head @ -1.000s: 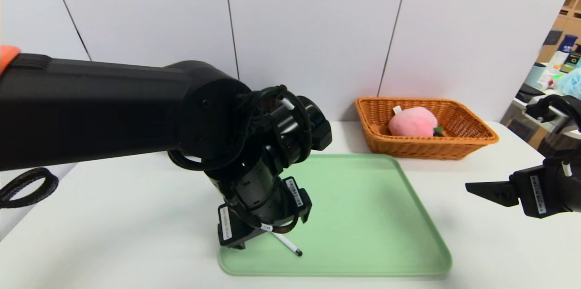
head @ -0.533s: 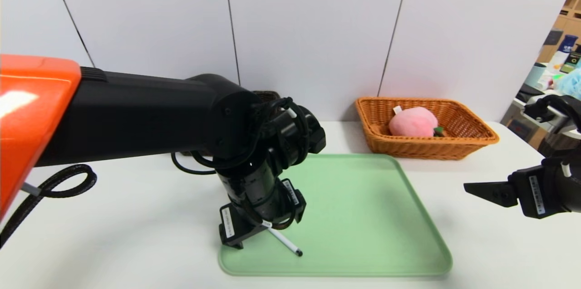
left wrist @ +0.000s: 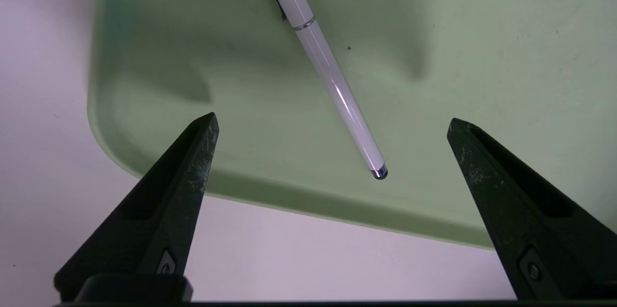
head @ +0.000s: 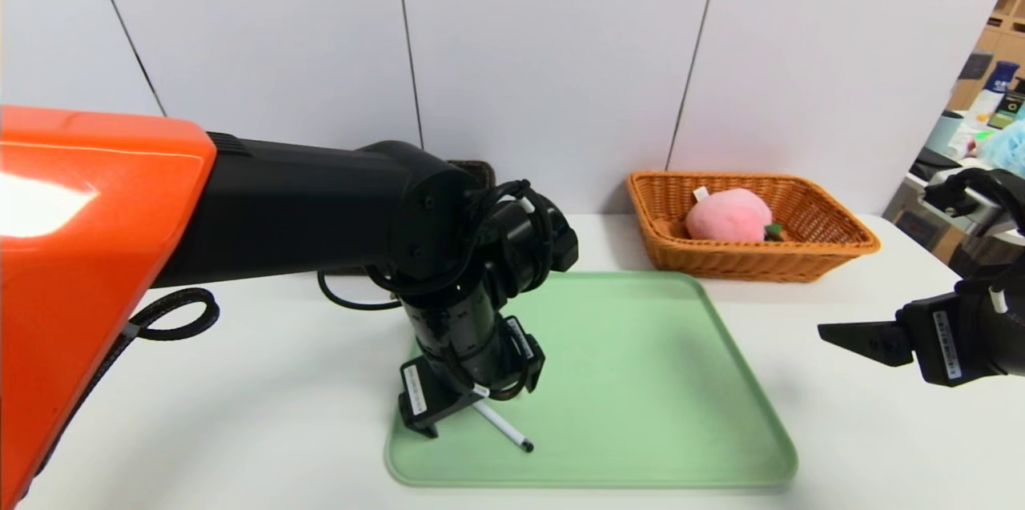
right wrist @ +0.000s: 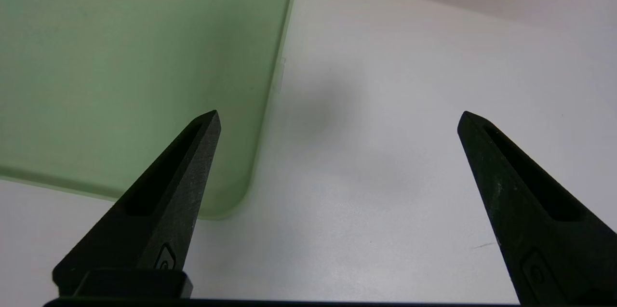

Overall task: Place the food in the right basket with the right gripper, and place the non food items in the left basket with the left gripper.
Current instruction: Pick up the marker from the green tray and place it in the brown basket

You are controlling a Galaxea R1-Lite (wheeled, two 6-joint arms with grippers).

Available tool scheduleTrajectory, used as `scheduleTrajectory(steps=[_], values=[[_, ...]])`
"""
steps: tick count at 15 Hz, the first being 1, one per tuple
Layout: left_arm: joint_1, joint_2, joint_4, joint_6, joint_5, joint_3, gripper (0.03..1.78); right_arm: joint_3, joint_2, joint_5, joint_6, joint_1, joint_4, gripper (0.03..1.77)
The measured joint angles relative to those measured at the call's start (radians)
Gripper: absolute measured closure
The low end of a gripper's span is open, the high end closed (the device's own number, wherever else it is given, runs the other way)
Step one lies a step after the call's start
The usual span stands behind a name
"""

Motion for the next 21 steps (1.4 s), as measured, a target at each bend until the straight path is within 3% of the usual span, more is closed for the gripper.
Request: scheduleTrajectory(steps=[21], values=[[0.004, 0.050, 0.030, 0.048, 0.009, -0.001, 0.12, -0.003, 0.016, 0.002, -0.001, 0.001, -0.008, 0.10]])
